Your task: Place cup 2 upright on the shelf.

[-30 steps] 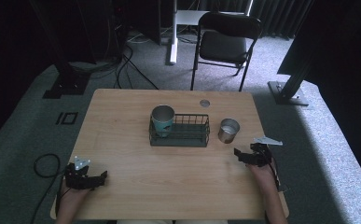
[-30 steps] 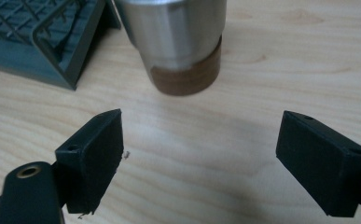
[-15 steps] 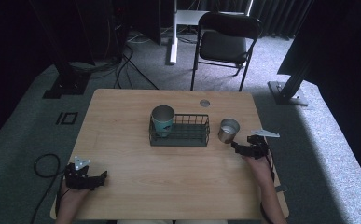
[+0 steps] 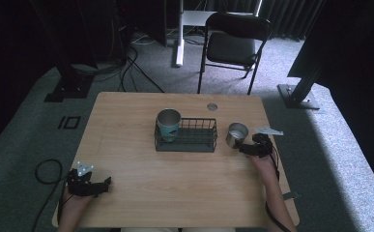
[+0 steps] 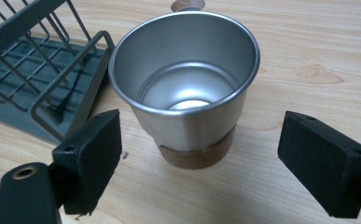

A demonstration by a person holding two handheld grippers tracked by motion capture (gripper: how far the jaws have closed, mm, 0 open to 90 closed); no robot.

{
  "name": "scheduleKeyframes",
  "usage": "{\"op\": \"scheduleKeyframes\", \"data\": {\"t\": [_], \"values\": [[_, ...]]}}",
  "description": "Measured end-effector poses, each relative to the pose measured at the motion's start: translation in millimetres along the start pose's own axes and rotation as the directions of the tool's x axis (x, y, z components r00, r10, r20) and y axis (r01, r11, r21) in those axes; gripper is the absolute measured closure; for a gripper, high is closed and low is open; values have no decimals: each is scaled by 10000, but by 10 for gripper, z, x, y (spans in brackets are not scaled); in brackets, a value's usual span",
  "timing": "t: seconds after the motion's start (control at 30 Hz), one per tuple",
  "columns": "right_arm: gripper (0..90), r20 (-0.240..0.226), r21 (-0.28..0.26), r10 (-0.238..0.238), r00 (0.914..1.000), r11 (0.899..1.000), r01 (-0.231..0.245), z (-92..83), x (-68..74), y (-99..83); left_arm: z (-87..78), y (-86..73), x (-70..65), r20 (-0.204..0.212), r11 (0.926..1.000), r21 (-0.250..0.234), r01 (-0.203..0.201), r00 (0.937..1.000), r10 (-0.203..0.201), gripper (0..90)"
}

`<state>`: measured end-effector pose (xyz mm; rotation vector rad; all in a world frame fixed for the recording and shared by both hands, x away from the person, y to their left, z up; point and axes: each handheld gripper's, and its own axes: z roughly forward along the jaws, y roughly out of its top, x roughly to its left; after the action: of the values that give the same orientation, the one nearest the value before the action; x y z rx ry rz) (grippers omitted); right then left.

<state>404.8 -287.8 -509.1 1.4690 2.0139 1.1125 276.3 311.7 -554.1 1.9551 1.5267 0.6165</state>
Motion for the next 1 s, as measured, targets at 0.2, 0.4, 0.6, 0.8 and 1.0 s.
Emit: {"op": "scheduleKeyframes", "data": {"t": [0.2, 0.4, 0.6, 0.8, 1.0], "values": [[127, -46, 23, -54, 10000, 10000, 54, 71, 14, 20, 0, 0, 0, 1, 10000, 1, -1, 10000, 1, 9], [117, 19, -61, 38, 10000, 10000, -38, 156, 17, 24, 0, 0, 0, 1, 10000, 2, -2, 10000, 2, 10], [117, 48, -251, 23, 10000, 9997, -22, 240, 41, 22, 0, 0, 0, 2, 10000, -2, 3, 10000, -3, 10], [113, 181, -486, 13, 9998, 9988, -5, 303, 54, 33, 0, 0, 0, 2, 10000, 0, 0, 10000, 0, 10], [112, 141, -586, 145, 9998, 9982, -137, 370, 57, 42, 0, 0, 0, 1, 10000, 0, -2, 10000, 2, 10]]}}
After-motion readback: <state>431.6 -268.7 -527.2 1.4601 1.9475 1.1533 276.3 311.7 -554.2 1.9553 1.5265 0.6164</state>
